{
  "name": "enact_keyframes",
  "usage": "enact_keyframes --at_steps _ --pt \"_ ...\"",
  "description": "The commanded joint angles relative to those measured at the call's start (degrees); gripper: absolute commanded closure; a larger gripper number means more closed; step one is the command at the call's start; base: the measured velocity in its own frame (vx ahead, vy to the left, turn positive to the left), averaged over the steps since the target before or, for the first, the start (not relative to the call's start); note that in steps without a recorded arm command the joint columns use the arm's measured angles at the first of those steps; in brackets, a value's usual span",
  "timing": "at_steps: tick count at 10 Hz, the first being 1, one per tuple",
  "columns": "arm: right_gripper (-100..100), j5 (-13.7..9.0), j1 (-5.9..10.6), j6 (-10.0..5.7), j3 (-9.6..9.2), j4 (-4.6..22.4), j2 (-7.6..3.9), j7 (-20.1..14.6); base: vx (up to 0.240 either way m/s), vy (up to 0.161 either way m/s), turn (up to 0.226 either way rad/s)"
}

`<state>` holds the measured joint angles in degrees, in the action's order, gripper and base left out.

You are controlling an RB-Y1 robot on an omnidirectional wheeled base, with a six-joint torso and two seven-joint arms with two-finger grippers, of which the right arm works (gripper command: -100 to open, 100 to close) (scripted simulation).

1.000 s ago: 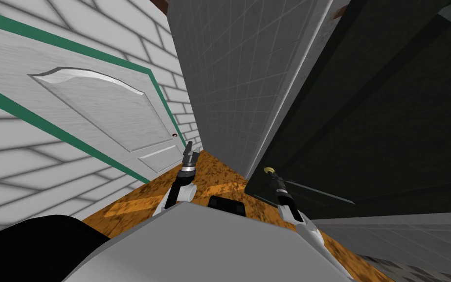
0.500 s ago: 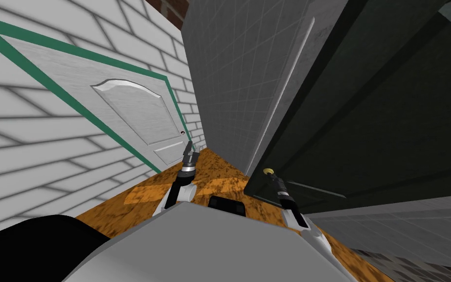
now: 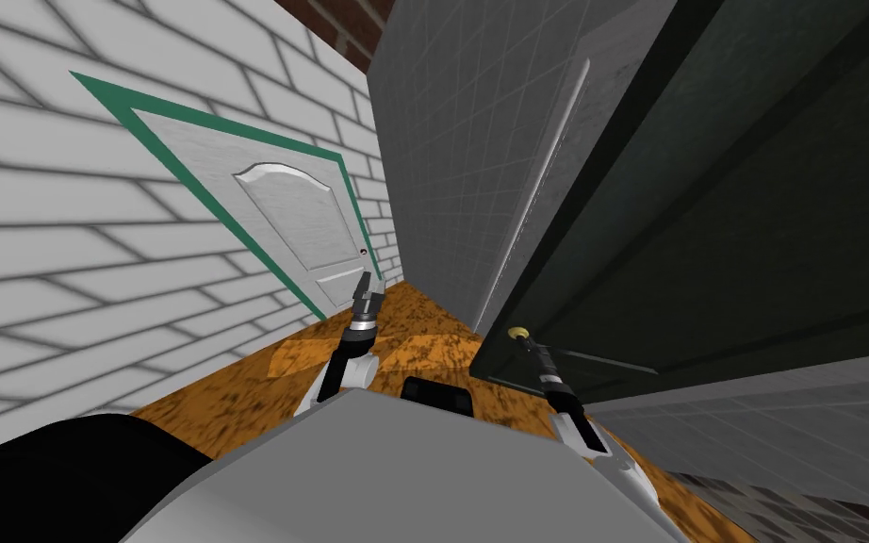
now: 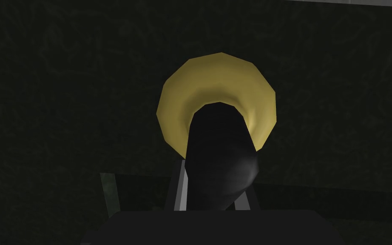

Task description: Pull the door open

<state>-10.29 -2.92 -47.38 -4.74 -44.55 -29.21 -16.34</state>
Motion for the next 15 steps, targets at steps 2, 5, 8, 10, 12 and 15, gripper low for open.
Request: enact_keyframes --at_steps 2,5,8,10,12,15 --pt "100 0.37 -1.69 -2.85 -1.53 0.04 -1.51 -1.57 -0.155 -0.063 0.096" --pt "100 0.70 -3.74 -5.56 -3.19 -0.57 -3.37 -3.40 -0.205 -0.074 0.116" --pt "100 0.62 -4.22 -6.75 -3.78 0.01 -3.63 -3.79 -0.150 -0.052 0.128" --pt "100 0.55 -5.09 -8.54 -4.42 0.37 -4.50 -4.43 -0.192 -0.064 0.121" --pt "100 0.49 -5.79 -9.98 -4.94 0.66 -5.20 -4.95 -0.202 -0.101 0.145" --pt "100 0.39 -6.98 -12.43 -5.83 1.16 -6.40 -5.82 -0.168 -0.057 0.124"
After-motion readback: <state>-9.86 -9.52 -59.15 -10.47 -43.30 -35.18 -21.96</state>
